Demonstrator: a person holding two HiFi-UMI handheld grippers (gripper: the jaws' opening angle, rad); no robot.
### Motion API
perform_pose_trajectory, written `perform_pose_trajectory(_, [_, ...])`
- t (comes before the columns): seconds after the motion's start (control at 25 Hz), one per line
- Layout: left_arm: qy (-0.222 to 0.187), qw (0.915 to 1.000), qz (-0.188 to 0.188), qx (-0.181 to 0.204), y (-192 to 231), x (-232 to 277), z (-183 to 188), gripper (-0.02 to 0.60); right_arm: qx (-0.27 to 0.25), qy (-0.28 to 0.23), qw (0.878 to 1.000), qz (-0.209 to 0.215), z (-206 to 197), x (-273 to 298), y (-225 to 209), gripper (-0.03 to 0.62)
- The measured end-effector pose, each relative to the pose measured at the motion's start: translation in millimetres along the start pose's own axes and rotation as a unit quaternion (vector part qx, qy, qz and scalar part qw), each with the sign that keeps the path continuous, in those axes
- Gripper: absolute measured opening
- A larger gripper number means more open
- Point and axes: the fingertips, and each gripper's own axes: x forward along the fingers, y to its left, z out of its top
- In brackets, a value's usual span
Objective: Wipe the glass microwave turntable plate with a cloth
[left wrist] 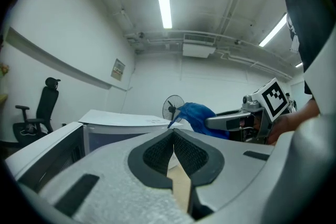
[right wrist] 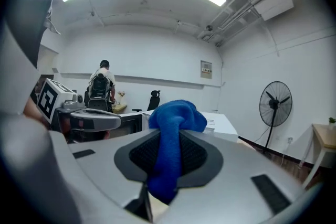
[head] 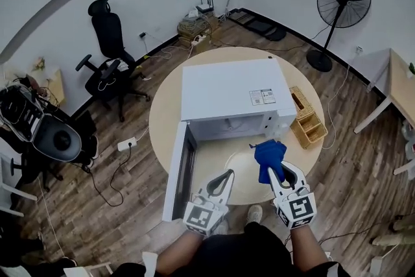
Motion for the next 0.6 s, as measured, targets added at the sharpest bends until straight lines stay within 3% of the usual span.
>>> perform_pose_trajectory(0.6, [0.068,0.9912,0.112,-0.018,29,-5,-68,0.005,0.016,0.081,0.990,0.112,-79,59,6,0.080])
